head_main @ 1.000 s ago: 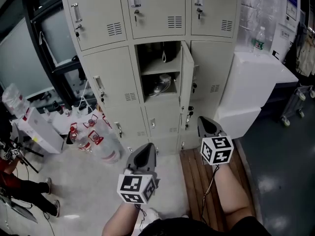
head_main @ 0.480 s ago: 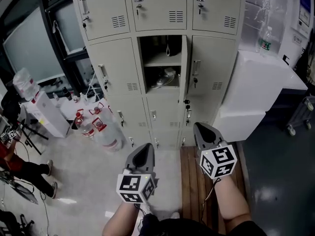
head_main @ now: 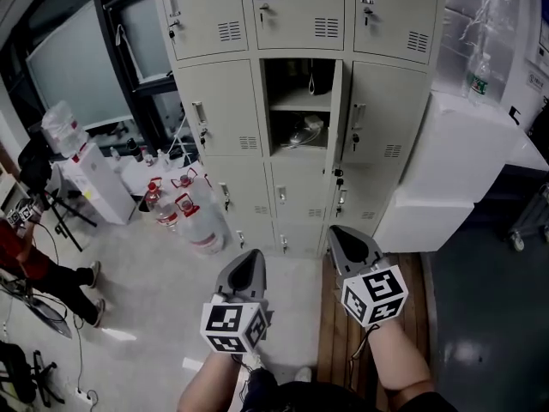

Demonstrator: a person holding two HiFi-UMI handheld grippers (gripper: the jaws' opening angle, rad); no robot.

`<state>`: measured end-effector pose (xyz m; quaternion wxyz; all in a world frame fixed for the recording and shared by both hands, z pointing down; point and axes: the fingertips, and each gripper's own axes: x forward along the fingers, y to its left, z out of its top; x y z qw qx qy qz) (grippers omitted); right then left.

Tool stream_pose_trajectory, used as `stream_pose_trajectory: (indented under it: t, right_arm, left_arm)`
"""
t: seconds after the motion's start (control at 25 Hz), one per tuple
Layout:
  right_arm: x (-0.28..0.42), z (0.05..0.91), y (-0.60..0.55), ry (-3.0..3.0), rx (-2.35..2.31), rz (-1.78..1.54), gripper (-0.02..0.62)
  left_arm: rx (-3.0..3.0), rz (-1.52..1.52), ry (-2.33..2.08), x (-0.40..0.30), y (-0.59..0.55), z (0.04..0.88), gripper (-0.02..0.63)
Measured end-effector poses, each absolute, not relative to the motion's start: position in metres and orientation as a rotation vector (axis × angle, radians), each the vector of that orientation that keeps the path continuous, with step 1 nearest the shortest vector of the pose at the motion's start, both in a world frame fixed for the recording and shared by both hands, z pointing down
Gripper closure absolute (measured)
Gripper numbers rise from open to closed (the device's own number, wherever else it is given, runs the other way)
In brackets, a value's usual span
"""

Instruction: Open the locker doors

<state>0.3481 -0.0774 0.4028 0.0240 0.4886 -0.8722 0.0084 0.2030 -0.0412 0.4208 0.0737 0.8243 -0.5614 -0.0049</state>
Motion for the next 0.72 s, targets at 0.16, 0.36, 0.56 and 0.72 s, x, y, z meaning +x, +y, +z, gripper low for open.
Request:
stream_pose_trajectory:
  t: [0.16,0.36,0.56,0.72]
  right_arm:
    - [0.322,0.399,-0.07,-2.74,1.45,0.019,0.595]
    - [0.285,0.389,-0.065,-2.791,1.368,-0.009,0.594]
    - [0.24,0.383,-0.068,-2.831,1.296,-0.031,0.594]
    - [0.204,0.382,-0.078,-2.846,1.246,-0.041,0.594]
  left_arm:
    - [2.444,-0.031,-1.742,0.18,-0.033,0.417,0.606]
    - [2.405,-0.063,-1.816,0.147,-0.027,0.409,0.604]
    - [2.374,-0.076,-1.874,0.107,-0.028,0.405,0.606]
    - [2.355,-0.084,-1.911,0.074,-0.036,0.4,0.604]
